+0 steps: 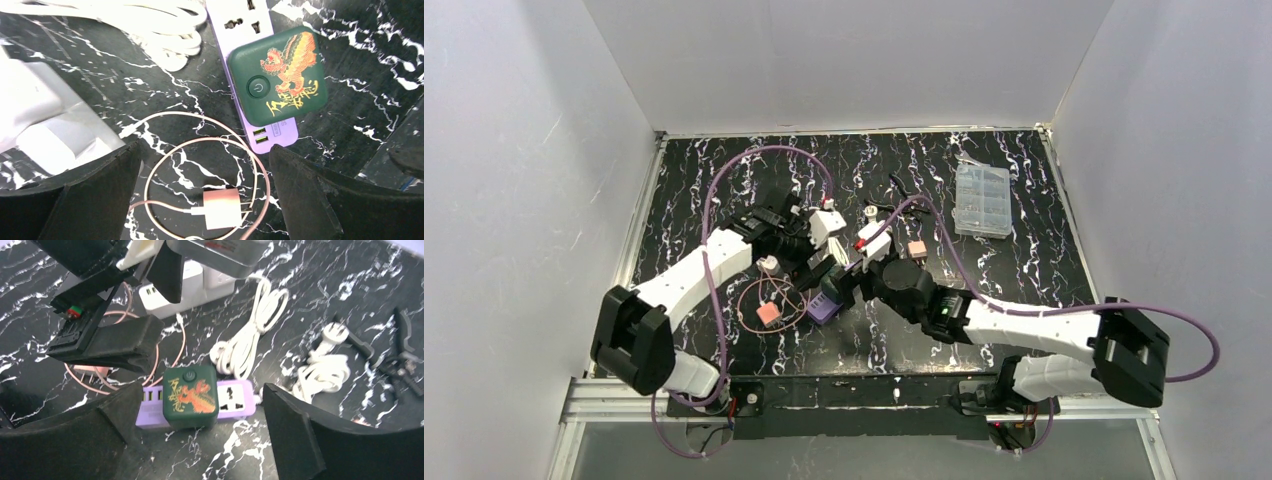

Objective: Insert the plug
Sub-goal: Insert the plug into the socket.

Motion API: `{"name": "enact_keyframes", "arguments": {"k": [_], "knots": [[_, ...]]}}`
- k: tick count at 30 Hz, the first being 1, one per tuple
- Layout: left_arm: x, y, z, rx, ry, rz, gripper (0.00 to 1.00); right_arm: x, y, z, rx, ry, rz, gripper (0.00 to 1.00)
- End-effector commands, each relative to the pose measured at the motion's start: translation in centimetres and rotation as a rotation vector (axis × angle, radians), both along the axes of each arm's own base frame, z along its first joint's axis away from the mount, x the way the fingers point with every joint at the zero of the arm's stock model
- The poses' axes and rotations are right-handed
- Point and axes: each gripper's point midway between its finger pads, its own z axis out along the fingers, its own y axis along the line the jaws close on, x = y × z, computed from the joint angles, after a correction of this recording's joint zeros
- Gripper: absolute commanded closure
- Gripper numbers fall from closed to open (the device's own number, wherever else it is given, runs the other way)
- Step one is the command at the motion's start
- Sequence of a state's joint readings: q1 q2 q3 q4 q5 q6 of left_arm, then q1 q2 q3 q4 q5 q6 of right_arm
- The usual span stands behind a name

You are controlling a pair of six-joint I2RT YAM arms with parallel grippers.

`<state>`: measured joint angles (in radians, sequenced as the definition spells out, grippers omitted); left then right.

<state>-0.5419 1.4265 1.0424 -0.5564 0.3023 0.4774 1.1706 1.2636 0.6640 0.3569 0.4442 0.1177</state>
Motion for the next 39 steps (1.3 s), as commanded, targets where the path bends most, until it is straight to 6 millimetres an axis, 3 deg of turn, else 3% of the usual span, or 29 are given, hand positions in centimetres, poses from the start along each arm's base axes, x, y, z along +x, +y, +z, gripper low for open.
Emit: {"name": "enact_keyframes", "arguments": {"k": [1, 2, 4, 5, 7, 11, 17, 26, 30, 33, 35, 39], "knots": [[1.2, 0.5, 5.8, -0.072, -0.079, 0.073, 0.0, 0.9, -0.2, 3.1, 0.015, -0.026, 0.014, 0.1], [1.5, 0.8, 6.5, -0.074, -0.075, 0.094, 0.01, 1.0, 0.1, 3.0, 0.007, -0.012, 0.034, 0.23], [1.9, 2.0, 7.3, -0.059, -0.054, 0.134, 0.01, 1.6, 0.4, 2.2, -0.015, 0.03, 0.039, 0.72], [2.2, 2.6, 7.7, -0.057, -0.048, 0.155, 0.01, 1.8, 0.5, 1.8, -0.026, 0.05, 0.039, 0.88], [2.8, 4.2, 8.3, -0.062, -0.044, 0.201, 0.01, 1.7, 0.9, 1.2, -0.035, 0.072, 0.062, 0.96], [2.5, 5.9, 9.3, -0.081, -0.053, 0.233, 0.01, 1.6, 1.4, 0.6, -0.031, 0.084, 0.08, 0.94], [1.1, 7.1, 8.7, -0.074, -0.048, 0.259, 0.01, 0.8, 2.3, -1.2, -0.022, 0.139, 0.123, 0.92], [1.2, 7.4, 8.5, -0.054, -0.048, 0.267, 0.01, -0.2, 1.7, -6.2, -0.107, 0.229, 0.135, 0.92], [1.4, 7.2, 8.8, -0.062, -0.05, 0.257, 0.01, -0.3, 1.1, -7.0, -0.127, 0.241, 0.12, 0.94], [1.5, 7.1, 9.1, -0.067, -0.049, 0.251, 0.01, -0.1, 0.9, -6.5, -0.125, 0.232, 0.105, 0.93], [1.6, 6.9, 9.4, -0.071, -0.047, 0.249, 0.01, 0.2, 1.1, -5.3, -0.112, 0.216, 0.098, 0.85], [2.3, 6.7, 10.5, -0.086, -0.066, 0.259, 0.01, 2.4, 1.5, -0.3, -0.087, 0.137, 0.036, 0.38]]}}
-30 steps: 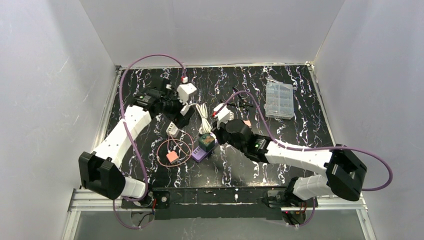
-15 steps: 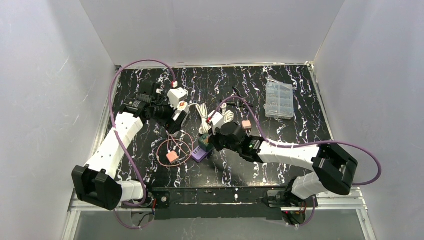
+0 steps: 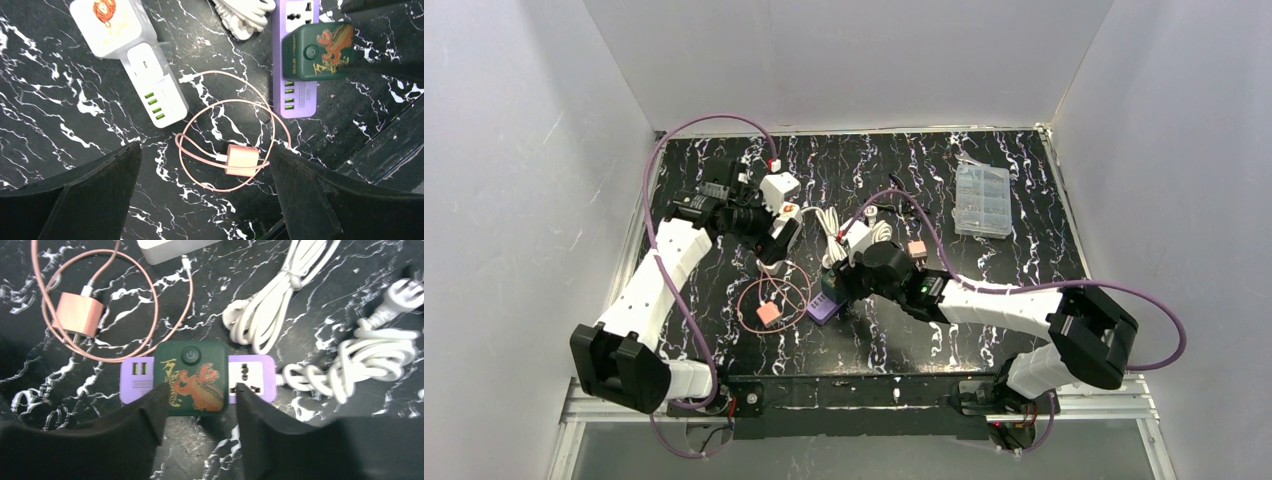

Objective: Insert the plug
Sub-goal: Insert the plug into the socket, then pick up the plug from the center of the board.

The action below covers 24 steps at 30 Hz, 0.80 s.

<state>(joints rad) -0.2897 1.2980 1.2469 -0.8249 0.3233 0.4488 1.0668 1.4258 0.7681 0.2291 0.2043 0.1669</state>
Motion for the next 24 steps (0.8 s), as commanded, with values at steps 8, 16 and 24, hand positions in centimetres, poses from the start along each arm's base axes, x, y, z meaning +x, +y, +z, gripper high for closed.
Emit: {"name": "enact_keyframes", "arguments": {"k": [8, 16, 24], "knots": [[2.8, 0.0, 5.0, -0.027, -0.127, 0.078, 0.01, 7.6, -6.3, 9.6, 0.004, -0.013, -0.404, 0.02], [2.5, -0.3, 5.3, -0.034, -0.108, 0.045, 0.01, 11.3, -15.7, 3.9, -0.145, 0.177, -0.695, 0.22], [0.7, -2.4, 3.5, -0.114, 0.026, -0.024, 0.01, 11.5, -19.0, -1.6, -0.354, 0.247, -0.788, 0.23]]}}
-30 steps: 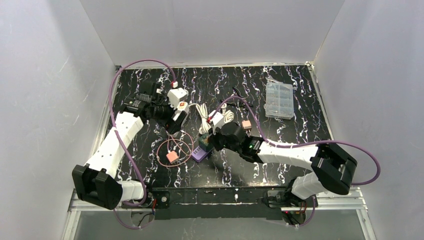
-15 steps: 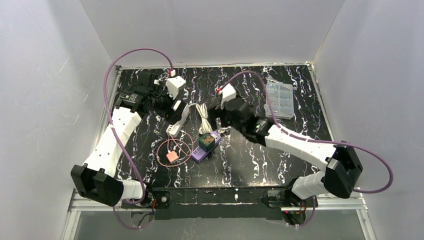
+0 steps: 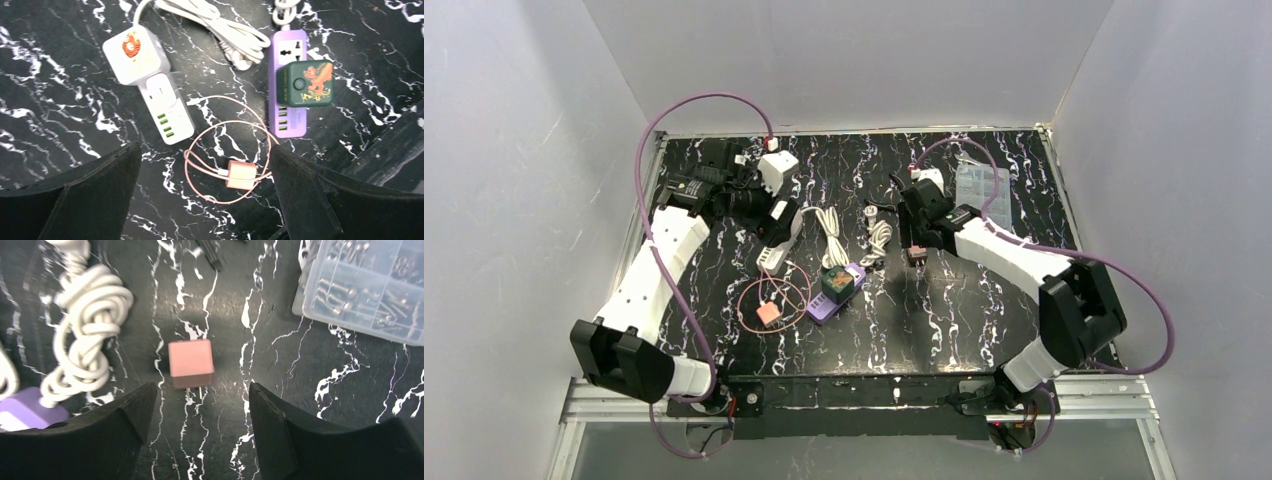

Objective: Insert the plug
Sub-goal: Pick up the plug from the center of the board.

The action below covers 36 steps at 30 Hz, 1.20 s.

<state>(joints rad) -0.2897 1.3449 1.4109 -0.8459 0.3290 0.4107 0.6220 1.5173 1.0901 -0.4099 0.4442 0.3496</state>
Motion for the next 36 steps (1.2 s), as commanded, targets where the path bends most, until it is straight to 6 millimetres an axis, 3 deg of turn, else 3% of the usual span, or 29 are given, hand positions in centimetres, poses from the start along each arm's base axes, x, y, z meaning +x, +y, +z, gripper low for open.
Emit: {"name": "enact_keyframes", "arguments": {"k": [1, 4, 7, 12, 16, 20, 32, 36], "knots": [[-2.0, -2.1, -1.0, -0.079, 0.118, -0.073, 0.01, -0.4, -1.5, -1.6, -0.075, 0.035, -0.051, 0.2], [-3.1, -4.1, -2.1, -0.059, 0.158, -0.142, 0.01, 0.0, -1.7, -2.7, -0.086, 0.047, -0.062, 0.19], [-3.8, -5.9, -2.9, -0.044, 0.19, -0.202, 0.01, 0.8, -1.8, -3.8, -0.103, 0.07, -0.072, 0.27], [-3.0, -7.2, -3.3, -0.049, 0.238, -0.206, 0.01, 1.4, -1.6, -6.1, -0.12, 0.122, -0.075, 0.34], [-2.1, -7.1, -3.2, -0.024, 0.217, -0.198, 0.01, 1.7, -1.5, -7.1, -0.121, 0.153, -0.071, 0.31], [-1.9, -6.6, -3.2, -0.001, 0.194, -0.198, 0.01, 2.0, -0.6, -6.4, -0.075, 0.147, -0.048, 0.25], [-1.3, -5.3, -2.4, 0.02, 0.123, -0.155, 0.01, 2.3, 2.2, -6.0, 0.069, 0.173, 0.023, 0.25], [-0.8, -5.0, -2.1, 0.021, 0.113, -0.137, 0.01, 2.0, 1.9, -7.0, 0.065, 0.212, 0.021, 0.28]]}}
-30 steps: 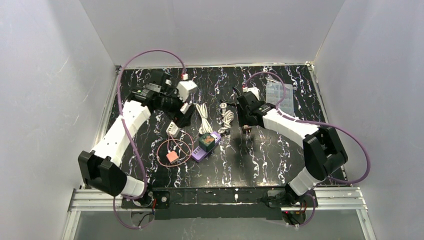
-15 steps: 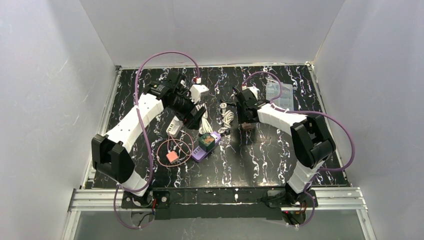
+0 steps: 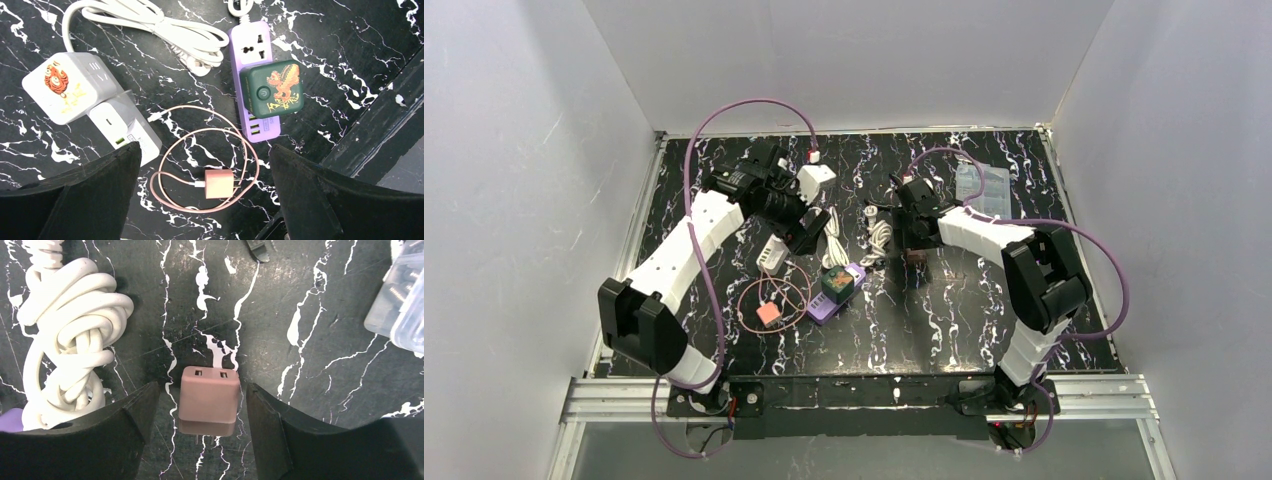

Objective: Insert the plug
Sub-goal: Pick up the plug from the center of the board.

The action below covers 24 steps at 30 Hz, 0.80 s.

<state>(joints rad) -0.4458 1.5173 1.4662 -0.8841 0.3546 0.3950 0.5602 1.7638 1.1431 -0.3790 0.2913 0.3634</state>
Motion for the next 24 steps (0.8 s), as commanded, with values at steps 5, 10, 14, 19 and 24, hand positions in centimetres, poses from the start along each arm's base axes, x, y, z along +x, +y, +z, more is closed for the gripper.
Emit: {"name": "enact_keyframes", "arguments": {"k": [5, 10, 14, 19, 24], "knots": [[0.7, 1.1, 1.8, -0.01, -0.057, 0.038, 0.01, 0.7, 0.6, 0.3, 0.049, 0.015, 0.001, 0.36], [0.8, 1.5, 1.9, -0.008, -0.066, 0.047, 0.01, 0.4, 0.4, 0.7, 0.043, 0.022, 0.001, 0.37], [0.7, 1.7, 1.8, 0.001, -0.075, 0.048, 0.01, -0.1, 0.2, 0.4, 0.04, 0.034, 0.002, 0.4], [0.6, 1.9, 2.1, -0.003, -0.085, 0.049, 0.01, -0.2, 0.4, 0.2, 0.05, 0.04, 0.006, 0.49], [0.4, 1.9, 2.8, -0.017, -0.104, 0.052, 0.01, -0.3, 0.2, -1.0, 0.008, 0.102, 0.006, 0.32]]}}
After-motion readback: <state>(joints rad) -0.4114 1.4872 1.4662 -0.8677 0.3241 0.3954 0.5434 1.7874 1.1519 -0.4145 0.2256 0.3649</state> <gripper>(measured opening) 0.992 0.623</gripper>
